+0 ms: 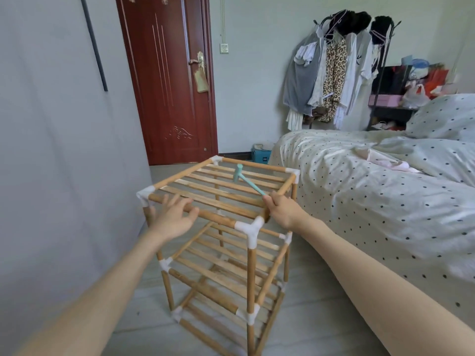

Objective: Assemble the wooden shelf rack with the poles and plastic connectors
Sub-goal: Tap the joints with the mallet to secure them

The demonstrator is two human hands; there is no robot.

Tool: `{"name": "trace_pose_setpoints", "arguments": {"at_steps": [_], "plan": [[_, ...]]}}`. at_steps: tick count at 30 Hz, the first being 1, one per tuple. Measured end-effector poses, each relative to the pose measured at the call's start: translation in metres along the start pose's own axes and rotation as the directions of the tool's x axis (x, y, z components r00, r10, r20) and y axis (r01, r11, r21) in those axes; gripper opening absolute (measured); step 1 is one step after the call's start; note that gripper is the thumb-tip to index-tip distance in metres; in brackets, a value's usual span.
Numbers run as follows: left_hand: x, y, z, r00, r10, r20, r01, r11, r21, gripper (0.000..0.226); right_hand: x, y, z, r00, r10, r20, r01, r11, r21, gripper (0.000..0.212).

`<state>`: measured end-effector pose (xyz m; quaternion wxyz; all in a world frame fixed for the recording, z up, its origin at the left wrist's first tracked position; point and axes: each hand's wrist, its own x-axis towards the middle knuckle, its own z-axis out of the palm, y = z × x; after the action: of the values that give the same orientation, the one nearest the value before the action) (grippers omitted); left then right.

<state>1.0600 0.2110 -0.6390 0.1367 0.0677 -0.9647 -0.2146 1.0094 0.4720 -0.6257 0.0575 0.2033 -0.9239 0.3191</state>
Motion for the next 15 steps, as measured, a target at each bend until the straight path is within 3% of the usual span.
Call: {"name": "trace_pose_setpoints", "arguments": {"at_steps": [2, 4, 8, 12, 15], "plan": [[-0.025, 0.033, 0.016, 0.980, 0.200, 0.026, -0.198, 0.978, -0.058, 0.049, 0.002, 0.000, 0.007, 0.998, 0.008, -0.069, -0.011, 0.999, -0.048, 0.036], [-0.050, 0.065, 0.037, 0.939, 0.332, 0.094, -0.333, 0.943, 0.002, 0.060, 0.003, -0.002, 0.007, 0.992, 0.024, -0.121, -0.032, 0.997, -0.065, 0.039], [-0.064, 0.084, 0.048, 0.939, 0.342, -0.020, -0.333, 0.925, 0.180, 0.058, -0.001, -0.002, 0.002, 0.993, 0.018, -0.119, -0.030, 0.994, -0.104, 0.045], [-0.068, 0.048, 0.040, 0.917, 0.391, -0.082, -0.394, 0.918, -0.038, 0.038, -0.015, -0.009, 0.013, 0.991, -0.007, -0.136, 0.007, 1.000, -0.001, 0.042], [-0.069, 0.025, 0.027, 0.902, 0.430, -0.047, -0.432, 0.887, -0.163, 0.043, -0.025, -0.017, 0.018, 0.995, -0.022, -0.098, 0.037, 0.987, 0.157, 0.038]]}}
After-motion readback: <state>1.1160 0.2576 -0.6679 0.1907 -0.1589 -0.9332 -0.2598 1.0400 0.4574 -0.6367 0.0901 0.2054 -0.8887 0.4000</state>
